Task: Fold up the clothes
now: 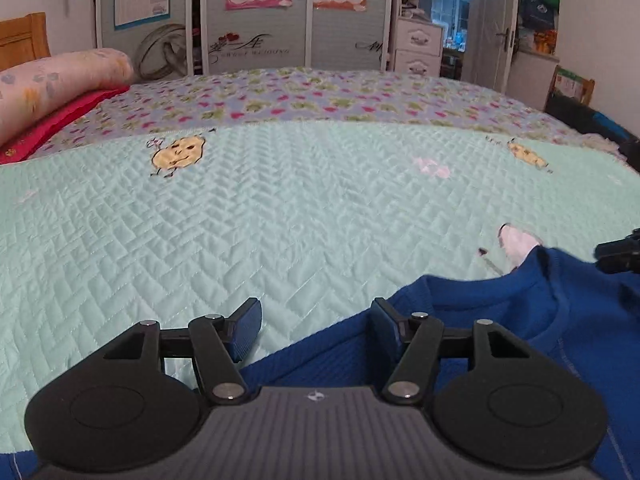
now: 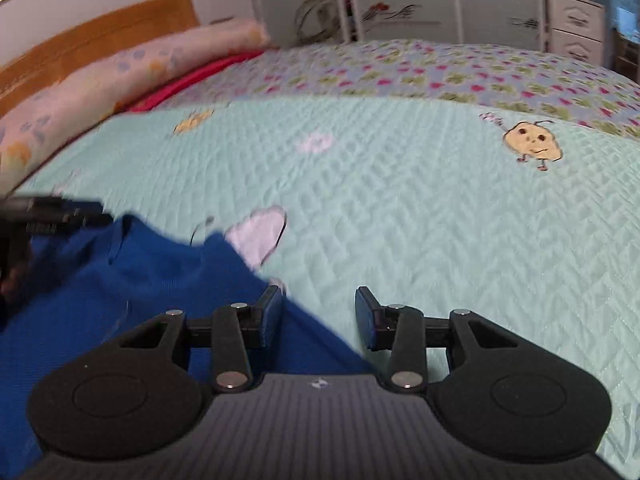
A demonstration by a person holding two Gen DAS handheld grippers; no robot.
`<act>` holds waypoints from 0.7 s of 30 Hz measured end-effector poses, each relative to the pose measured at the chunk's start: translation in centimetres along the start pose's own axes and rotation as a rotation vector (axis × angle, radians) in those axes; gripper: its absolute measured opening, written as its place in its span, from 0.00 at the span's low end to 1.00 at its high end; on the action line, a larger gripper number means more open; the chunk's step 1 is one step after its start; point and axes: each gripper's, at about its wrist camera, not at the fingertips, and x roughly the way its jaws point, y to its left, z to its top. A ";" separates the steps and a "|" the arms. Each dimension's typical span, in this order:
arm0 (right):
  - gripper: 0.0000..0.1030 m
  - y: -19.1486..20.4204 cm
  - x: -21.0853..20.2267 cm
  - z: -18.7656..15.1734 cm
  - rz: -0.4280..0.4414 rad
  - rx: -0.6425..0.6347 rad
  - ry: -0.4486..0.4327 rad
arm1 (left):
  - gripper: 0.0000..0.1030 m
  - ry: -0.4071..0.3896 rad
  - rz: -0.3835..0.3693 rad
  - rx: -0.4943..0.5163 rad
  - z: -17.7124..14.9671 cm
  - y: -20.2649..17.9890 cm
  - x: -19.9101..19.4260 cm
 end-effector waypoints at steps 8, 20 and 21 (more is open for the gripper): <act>0.40 1.4 -0.7 -0.3 -0.005 -0.047 -0.053 | 0.62 -0.067 0.046 0.000 -0.6 -1.9 -1.5; 0.07 2.3 0.0 -1.3 -0.014 -0.109 0.008 | 0.67 -0.041 -0.003 0.016 -4.0 -5.9 -0.3; 0.05 2.2 -0.1 -1.2 -0.013 -0.098 0.001 | 0.67 -0.046 -0.005 0.007 -4.0 -5.7 -0.3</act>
